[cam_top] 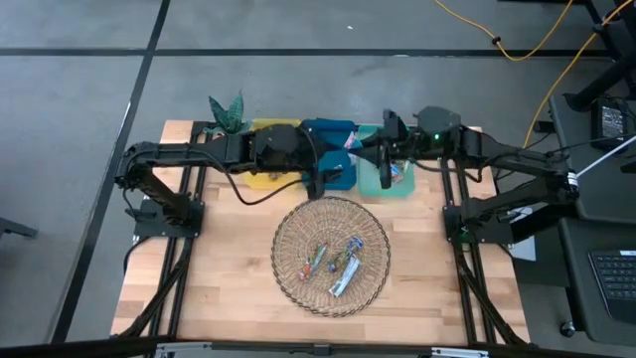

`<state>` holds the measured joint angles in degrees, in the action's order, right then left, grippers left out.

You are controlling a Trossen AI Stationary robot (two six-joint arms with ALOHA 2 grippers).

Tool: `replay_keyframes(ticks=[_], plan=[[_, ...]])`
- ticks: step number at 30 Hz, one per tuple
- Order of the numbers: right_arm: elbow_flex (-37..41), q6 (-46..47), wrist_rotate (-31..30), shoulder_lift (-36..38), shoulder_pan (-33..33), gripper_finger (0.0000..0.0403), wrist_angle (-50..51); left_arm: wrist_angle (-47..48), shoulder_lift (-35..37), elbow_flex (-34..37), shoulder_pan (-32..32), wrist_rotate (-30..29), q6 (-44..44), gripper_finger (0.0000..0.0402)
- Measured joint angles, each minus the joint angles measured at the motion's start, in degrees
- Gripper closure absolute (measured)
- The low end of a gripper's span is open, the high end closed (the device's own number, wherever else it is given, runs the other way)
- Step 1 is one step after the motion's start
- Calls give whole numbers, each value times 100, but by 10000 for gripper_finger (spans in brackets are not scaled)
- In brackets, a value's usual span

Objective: Pick and place Granola Bars by type
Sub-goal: Put the red granola bar into the yellow bin

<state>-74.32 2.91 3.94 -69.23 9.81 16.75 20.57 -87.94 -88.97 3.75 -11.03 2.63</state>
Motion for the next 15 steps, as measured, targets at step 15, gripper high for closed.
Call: replay_keyframes(ticks=[15], plan=[[0,-175,1639,-152,631,354,-1114,-816,-123,-2,167,-40,-342,125]])
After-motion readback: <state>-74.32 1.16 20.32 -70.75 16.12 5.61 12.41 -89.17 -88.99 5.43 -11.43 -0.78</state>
